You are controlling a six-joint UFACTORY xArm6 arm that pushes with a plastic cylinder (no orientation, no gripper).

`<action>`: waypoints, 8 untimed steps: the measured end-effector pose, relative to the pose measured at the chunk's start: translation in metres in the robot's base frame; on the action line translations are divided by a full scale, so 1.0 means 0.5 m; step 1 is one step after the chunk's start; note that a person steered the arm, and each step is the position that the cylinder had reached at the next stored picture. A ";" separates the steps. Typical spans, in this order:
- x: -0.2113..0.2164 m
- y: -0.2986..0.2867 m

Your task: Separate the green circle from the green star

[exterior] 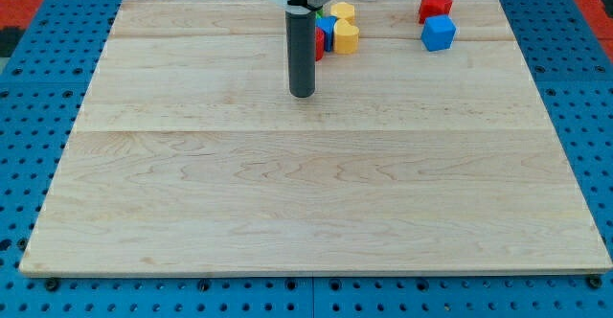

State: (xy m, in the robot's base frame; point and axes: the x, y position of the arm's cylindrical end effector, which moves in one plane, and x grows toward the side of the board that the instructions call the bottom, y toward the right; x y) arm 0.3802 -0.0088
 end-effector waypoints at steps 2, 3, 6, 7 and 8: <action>0.000 0.000; 0.002 -0.003; -0.290 -0.221; -0.375 -0.130; -0.376 -0.076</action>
State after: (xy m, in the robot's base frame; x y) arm 0.1920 -0.0466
